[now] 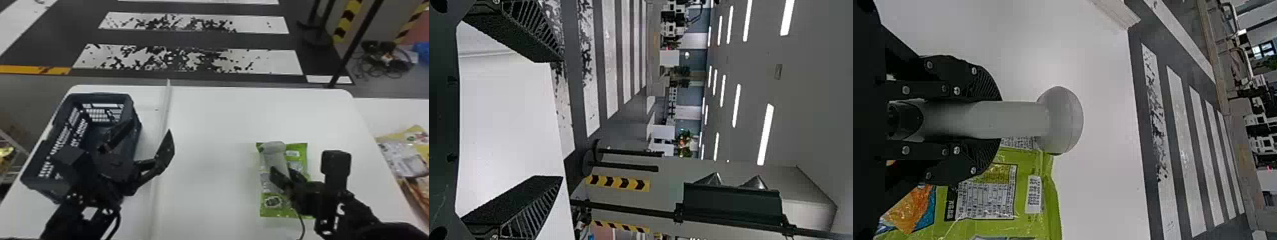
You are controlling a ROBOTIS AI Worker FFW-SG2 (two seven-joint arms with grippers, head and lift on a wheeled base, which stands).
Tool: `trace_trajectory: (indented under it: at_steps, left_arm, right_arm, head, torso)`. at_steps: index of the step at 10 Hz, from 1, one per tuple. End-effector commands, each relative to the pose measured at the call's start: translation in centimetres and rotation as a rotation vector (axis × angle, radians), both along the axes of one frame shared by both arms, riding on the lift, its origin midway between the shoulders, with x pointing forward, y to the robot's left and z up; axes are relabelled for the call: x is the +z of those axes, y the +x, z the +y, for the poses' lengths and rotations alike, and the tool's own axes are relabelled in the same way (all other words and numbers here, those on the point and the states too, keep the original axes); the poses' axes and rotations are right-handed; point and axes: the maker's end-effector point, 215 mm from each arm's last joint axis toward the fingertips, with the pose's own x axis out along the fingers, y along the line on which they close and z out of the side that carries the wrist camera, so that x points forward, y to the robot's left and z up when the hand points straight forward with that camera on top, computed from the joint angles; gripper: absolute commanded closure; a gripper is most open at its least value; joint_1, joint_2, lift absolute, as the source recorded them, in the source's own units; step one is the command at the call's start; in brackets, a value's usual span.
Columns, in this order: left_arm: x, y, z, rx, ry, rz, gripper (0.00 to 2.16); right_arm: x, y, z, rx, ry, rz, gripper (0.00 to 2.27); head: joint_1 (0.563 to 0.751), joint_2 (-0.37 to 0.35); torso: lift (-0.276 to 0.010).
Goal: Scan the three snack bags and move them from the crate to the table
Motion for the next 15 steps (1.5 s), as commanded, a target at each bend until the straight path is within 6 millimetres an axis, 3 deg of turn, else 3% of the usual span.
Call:
trace_trajectory:
  at_steps: [1,6,8,10,12,15]
  left_arm:
    - [-0.2,-0.2,-0.1,0.0,-0.001,0.004,0.03]
    - [-0.1,-0.7,-0.3,-0.004,0.003,0.005,0.03]
    - [-0.1,-0.8,-0.3,-0.003,0.005,0.007,0.03]
    - [-0.1,-0.9,-0.5,-0.005,0.002,0.006,0.03]
    - [-0.1,-1.0,-1.0,-0.012,0.002,0.005,0.03]
    - [-0.1,-1.0,-0.9,-0.01,0.003,0.006,0.03]
  right_arm:
    - [-0.6,0.1,0.0,-0.001,-0.011,0.001,2.1]
    - [-0.9,0.0,-0.4,-0.008,-0.013,-0.001,2.1]
    - [1.6,-0.1,-1.4,-0.039,0.026,-0.045,2.1]
    - [5.2,-0.4,-4.7,-0.101,0.08,-0.094,2.1]
    - [6.2,-0.7,-9.6,-0.172,0.097,-0.102,2.1]
    - [2.0,-1.1,-17.5,-0.252,0.083,-0.042,2.1]
  head:
    - [0.695,0.001]
    - [0.695,-0.004]
    - [0.695,-0.007]
    - [0.695,-0.03]
    - [0.695,-0.076]
    - [0.695,-0.197]
  torso:
    - [-0.062]
    - [-0.062]
    - [-0.062]
    - [-0.062]
    - [-0.062]
    - [-0.062]
